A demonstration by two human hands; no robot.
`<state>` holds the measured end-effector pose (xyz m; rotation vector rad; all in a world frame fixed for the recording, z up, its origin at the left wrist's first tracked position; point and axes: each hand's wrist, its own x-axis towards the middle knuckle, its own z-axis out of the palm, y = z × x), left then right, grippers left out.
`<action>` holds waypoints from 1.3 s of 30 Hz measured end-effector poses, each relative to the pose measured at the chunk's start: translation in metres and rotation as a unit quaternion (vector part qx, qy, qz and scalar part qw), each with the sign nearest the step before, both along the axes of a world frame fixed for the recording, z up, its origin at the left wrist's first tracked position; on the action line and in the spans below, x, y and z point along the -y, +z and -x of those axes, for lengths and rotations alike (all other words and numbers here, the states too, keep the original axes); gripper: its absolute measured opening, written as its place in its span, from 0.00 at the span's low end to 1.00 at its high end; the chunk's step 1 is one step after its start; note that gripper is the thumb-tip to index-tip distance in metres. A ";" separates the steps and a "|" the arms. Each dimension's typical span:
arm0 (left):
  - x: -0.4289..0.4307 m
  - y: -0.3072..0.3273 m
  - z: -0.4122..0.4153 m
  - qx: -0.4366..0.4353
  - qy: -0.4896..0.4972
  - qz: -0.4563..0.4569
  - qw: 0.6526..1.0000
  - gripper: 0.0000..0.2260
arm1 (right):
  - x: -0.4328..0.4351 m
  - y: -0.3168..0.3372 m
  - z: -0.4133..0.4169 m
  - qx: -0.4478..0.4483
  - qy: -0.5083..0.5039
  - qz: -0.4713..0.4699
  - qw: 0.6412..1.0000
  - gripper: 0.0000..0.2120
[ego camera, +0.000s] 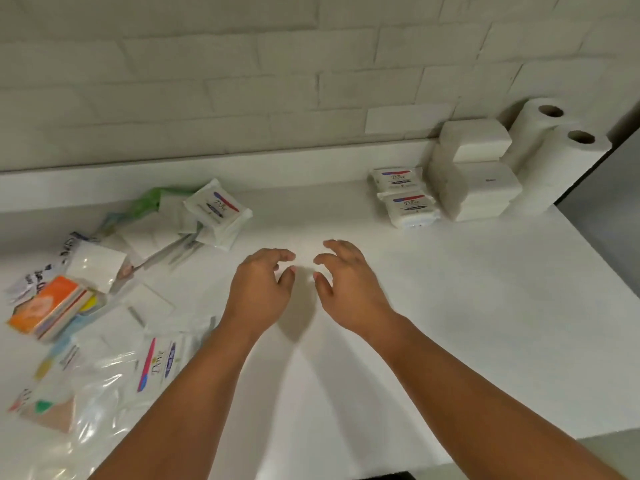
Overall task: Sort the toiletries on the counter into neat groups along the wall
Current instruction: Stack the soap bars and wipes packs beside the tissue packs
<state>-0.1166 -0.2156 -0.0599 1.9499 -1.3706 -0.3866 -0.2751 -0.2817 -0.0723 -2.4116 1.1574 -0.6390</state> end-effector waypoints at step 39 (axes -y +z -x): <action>-0.148 -0.040 -0.196 -0.053 -0.115 -0.205 0.970 0.23 | -0.196 -0.063 -0.153 0.055 -0.026 -0.222 0.973 0.20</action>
